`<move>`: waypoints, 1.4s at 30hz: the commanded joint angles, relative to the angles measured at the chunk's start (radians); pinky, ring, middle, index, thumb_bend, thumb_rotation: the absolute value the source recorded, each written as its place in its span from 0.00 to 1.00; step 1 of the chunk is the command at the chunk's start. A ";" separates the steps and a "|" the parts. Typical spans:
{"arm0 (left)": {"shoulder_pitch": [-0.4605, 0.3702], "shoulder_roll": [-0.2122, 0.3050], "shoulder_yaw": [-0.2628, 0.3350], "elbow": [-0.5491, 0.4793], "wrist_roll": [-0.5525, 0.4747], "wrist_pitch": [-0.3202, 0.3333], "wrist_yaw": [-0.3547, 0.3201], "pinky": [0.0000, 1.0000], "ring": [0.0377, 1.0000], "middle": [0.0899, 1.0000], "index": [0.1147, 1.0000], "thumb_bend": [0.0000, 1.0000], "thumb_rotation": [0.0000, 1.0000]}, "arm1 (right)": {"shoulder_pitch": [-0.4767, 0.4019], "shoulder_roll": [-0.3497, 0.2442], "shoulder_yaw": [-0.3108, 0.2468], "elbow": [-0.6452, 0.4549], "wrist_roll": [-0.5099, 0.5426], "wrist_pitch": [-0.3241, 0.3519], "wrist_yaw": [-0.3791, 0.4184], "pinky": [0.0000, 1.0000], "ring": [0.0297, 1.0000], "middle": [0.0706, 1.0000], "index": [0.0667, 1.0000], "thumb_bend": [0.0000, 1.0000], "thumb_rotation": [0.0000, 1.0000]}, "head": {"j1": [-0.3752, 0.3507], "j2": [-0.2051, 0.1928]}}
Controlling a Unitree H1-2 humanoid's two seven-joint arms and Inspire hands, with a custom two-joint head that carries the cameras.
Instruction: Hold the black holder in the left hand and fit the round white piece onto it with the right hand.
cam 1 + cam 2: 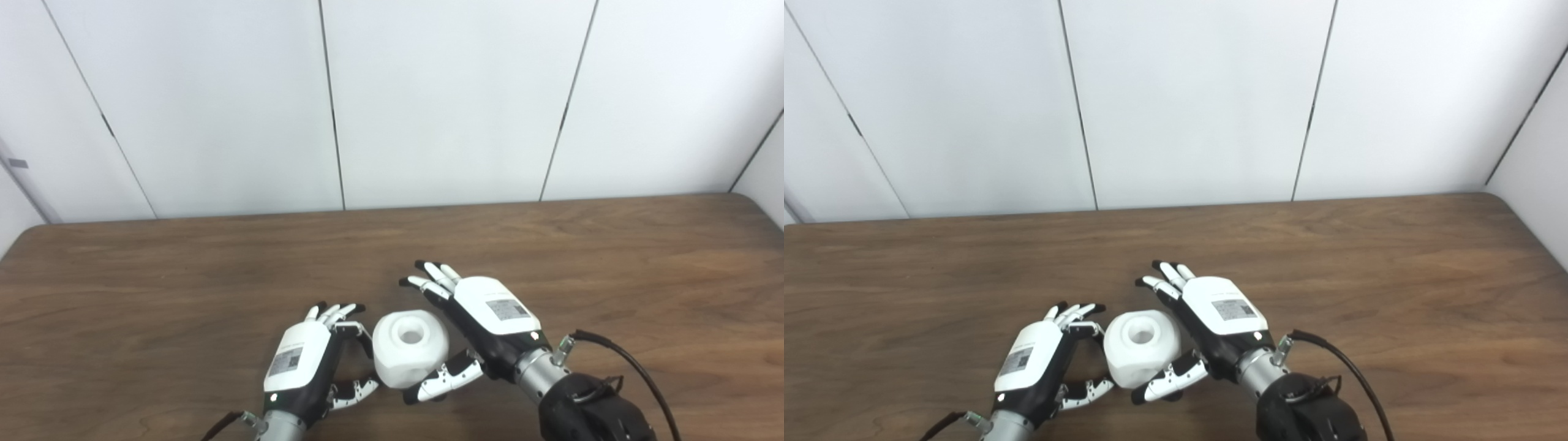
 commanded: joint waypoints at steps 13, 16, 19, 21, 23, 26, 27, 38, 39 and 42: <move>-0.025 -0.002 0.001 -0.010 -0.001 -0.019 0.024 1.00 0.92 0.87 0.41 0.52 0.05 | -0.038 0.011 -0.005 -0.032 0.009 -0.001 -0.010 0.85 1.00 1.00 0.93 1.00 0.46 | -0.001 -0.001; -0.026 -0.001 0.002 -0.006 -0.003 -0.020 0.025 1.00 0.92 0.87 0.41 0.52 0.05 | -0.038 0.012 -0.006 -0.031 0.014 0.000 -0.010 0.86 1.00 1.00 0.93 1.00 0.47 | -0.002 -0.004; -0.026 -0.001 0.004 -0.005 -0.006 -0.022 0.026 1.00 0.92 0.87 0.41 0.52 0.05 | -0.037 0.014 -0.009 -0.028 0.024 -0.003 -0.021 0.86 1.00 1.00 0.94 1.00 0.48 | -0.004 -0.006; -0.027 -0.001 0.004 -0.005 -0.007 -0.024 0.028 1.00 0.92 0.87 0.41 0.52 0.05 | -0.037 0.015 -0.012 -0.028 0.031 -0.001 -0.022 0.85 1.00 1.00 0.97 1.00 0.50 | -0.004 -0.006; -0.028 0.000 0.004 -0.003 -0.009 -0.024 0.028 1.00 0.92 0.87 0.41 0.52 0.05 | -0.038 0.015 -0.018 -0.031 0.042 -0.002 -0.026 0.84 1.00 1.00 0.99 1.00 0.52 | -0.005 -0.008; -0.031 0.002 0.005 -0.002 -0.013 -0.024 0.024 1.00 0.92 0.87 0.41 0.52 0.05 | -0.043 0.012 -0.030 -0.047 0.054 0.003 -0.021 0.85 1.00 1.00 1.00 1.00 0.54 | -0.008 -0.010; -0.032 0.002 0.005 0.000 -0.013 -0.024 0.025 1.00 0.92 0.87 0.41 0.52 0.05 | -0.045 0.011 -0.035 -0.058 0.060 0.007 -0.014 0.85 1.00 1.00 1.00 1.00 0.53 | -0.008 -0.011; -0.038 0.002 0.004 0.015 -0.012 -0.031 0.039 1.00 0.91 0.87 0.41 0.52 0.05 | -0.095 -0.047 -0.128 -0.209 0.132 0.086 0.083 0.96 1.00 1.00 1.00 1.00 0.56 | -0.016 -0.021; -0.038 0.002 0.004 0.016 -0.011 -0.031 0.040 1.00 0.91 0.87 0.41 0.52 0.05 | -0.098 -0.058 -0.143 -0.220 0.142 0.085 0.081 0.96 1.00 1.00 1.00 1.00 0.56 | -0.017 -0.022; -0.040 0.003 0.005 0.019 -0.014 -0.034 0.042 1.00 0.91 0.87 0.41 0.52 0.05 | -0.102 -0.093 -0.189 -0.247 0.168 0.080 0.067 0.94 1.00 1.00 1.00 1.00 0.56 | -0.019 -0.024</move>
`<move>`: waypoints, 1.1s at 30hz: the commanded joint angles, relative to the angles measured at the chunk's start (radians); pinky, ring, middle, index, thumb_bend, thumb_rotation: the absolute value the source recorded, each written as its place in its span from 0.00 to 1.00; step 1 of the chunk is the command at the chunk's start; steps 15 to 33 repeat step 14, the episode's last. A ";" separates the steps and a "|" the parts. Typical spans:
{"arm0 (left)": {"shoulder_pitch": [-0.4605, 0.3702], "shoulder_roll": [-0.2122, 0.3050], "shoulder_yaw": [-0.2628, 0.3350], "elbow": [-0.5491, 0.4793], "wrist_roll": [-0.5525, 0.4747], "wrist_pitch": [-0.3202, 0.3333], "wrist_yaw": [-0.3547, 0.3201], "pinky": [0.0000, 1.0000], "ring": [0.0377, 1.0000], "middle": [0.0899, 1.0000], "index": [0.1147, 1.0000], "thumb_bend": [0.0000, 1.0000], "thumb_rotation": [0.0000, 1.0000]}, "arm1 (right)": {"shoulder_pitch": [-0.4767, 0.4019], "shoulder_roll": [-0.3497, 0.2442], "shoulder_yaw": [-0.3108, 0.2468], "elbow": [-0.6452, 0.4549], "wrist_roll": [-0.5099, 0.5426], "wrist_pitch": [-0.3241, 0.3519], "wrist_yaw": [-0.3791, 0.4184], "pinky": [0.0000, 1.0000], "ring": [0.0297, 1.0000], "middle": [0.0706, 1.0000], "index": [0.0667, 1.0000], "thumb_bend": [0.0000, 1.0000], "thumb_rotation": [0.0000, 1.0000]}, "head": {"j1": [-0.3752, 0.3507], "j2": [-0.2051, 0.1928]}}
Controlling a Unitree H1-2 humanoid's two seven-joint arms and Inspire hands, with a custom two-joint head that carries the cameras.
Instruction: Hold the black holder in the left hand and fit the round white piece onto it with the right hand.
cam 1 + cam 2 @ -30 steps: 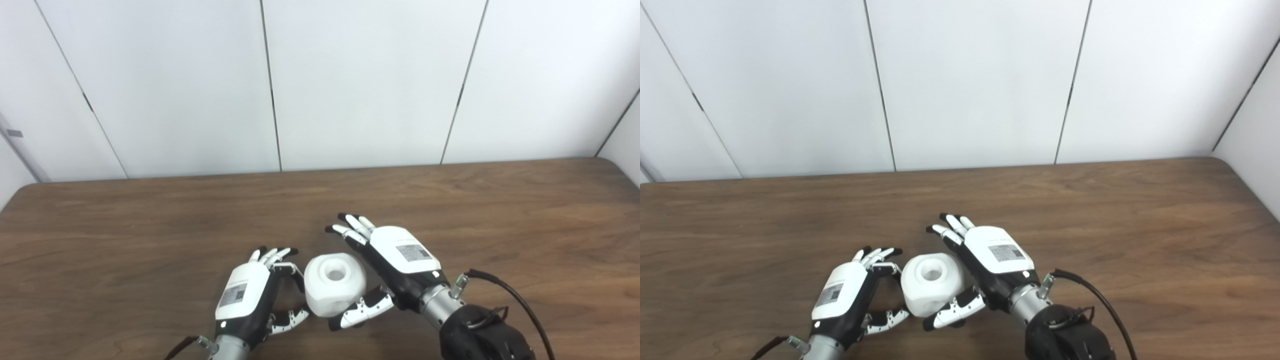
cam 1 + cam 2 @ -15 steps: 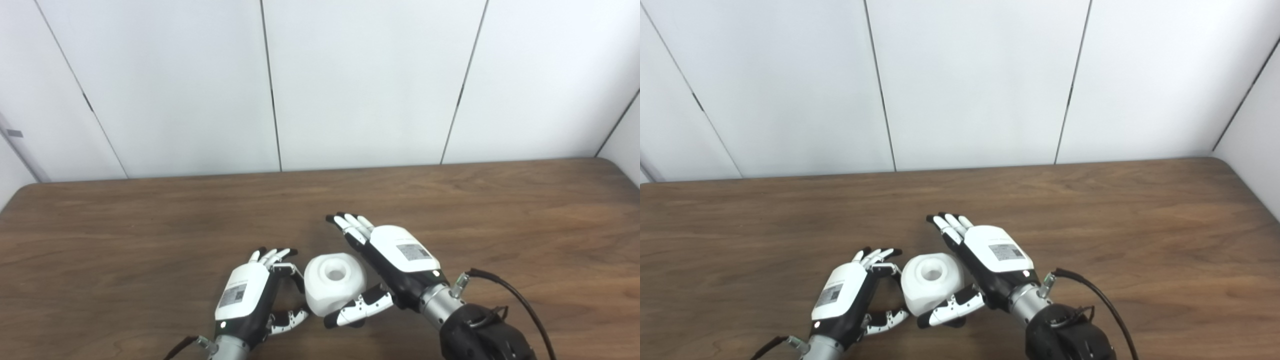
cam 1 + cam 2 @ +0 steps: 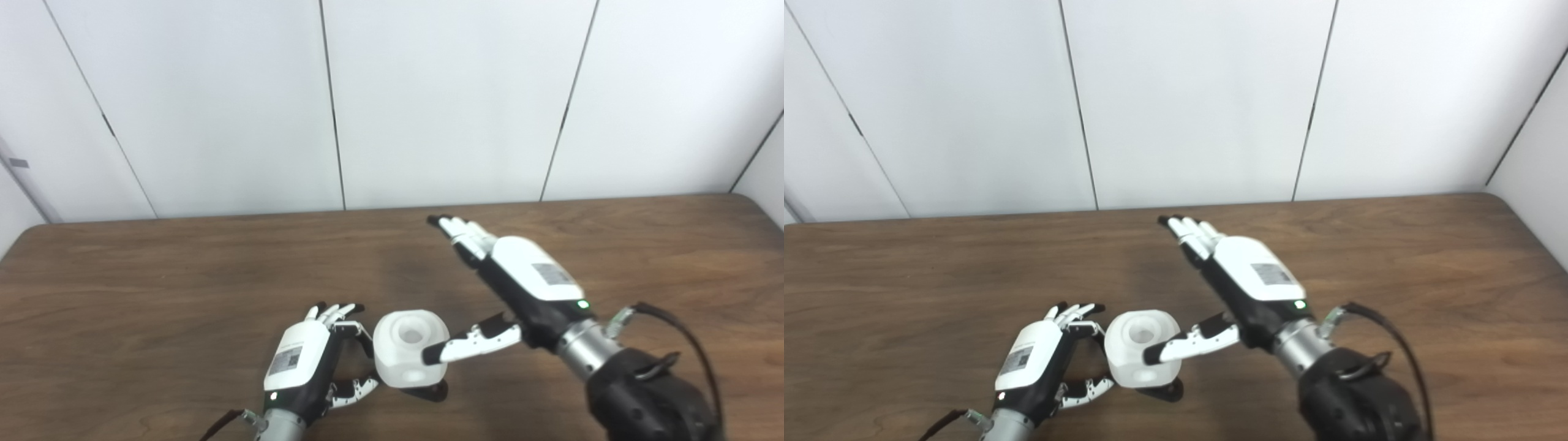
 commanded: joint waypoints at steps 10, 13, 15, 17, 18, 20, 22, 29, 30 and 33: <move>-0.034 0.009 0.008 -0.007 -0.007 -0.024 0.027 1.00 0.92 0.87 0.41 0.52 0.05 | -0.006 -0.133 -0.175 -0.150 0.080 0.060 0.005 0.93 1.00 1.00 1.00 1.00 0.57 | -0.002 -0.007; -0.034 0.013 0.010 -0.010 -0.008 -0.020 0.023 1.00 0.92 0.87 0.41 0.52 0.05 | 0.012 -0.159 -0.214 -0.181 0.094 0.093 0.013 0.96 1.00 1.00 1.00 1.00 0.54 | -0.004 -0.010; -0.033 0.014 0.011 -0.012 -0.009 -0.018 0.019 1.00 0.92 0.87 0.41 0.52 0.05 | 0.020 -0.166 -0.227 -0.190 0.107 0.104 0.012 0.95 1.00 1.00 1.00 1.00 0.51 | -0.004 -0.010; -0.033 0.014 0.011 -0.012 -0.009 -0.018 0.019 1.00 0.92 0.87 0.41 0.52 0.05 | 0.020 -0.166 -0.227 -0.190 0.107 0.104 0.012 0.95 1.00 1.00 1.00 1.00 0.51 | -0.004 -0.010; -0.033 0.014 0.011 -0.012 -0.009 -0.018 0.019 1.00 0.92 0.87 0.41 0.52 0.05 | 0.020 -0.166 -0.227 -0.190 0.107 0.104 0.012 0.95 1.00 1.00 1.00 1.00 0.51 | -0.004 -0.010; -0.033 0.014 0.011 -0.012 -0.009 -0.018 0.019 1.00 0.92 0.87 0.41 0.52 0.05 | 0.020 -0.166 -0.227 -0.190 0.107 0.104 0.012 0.95 1.00 1.00 1.00 1.00 0.51 | -0.004 -0.010; -0.033 0.014 0.011 -0.012 -0.009 -0.018 0.019 1.00 0.92 0.87 0.41 0.52 0.05 | 0.020 -0.166 -0.227 -0.190 0.107 0.104 0.012 0.95 1.00 1.00 1.00 1.00 0.51 | -0.004 -0.010; -0.033 0.014 0.011 -0.012 -0.009 -0.018 0.019 1.00 0.92 0.87 0.41 0.52 0.05 | 0.020 -0.166 -0.227 -0.190 0.107 0.104 0.012 0.95 1.00 1.00 1.00 1.00 0.51 | -0.004 -0.010; -0.033 0.014 0.011 -0.012 -0.009 -0.018 0.019 1.00 0.92 0.87 0.41 0.52 0.05 | 0.020 -0.166 -0.227 -0.190 0.107 0.104 0.012 0.95 1.00 1.00 1.00 1.00 0.51 | -0.004 -0.010; -0.033 0.014 0.011 -0.012 -0.009 -0.018 0.019 1.00 0.92 0.87 0.41 0.52 0.05 | 0.020 -0.166 -0.227 -0.190 0.107 0.104 0.012 0.95 1.00 1.00 1.00 1.00 0.51 | -0.004 -0.010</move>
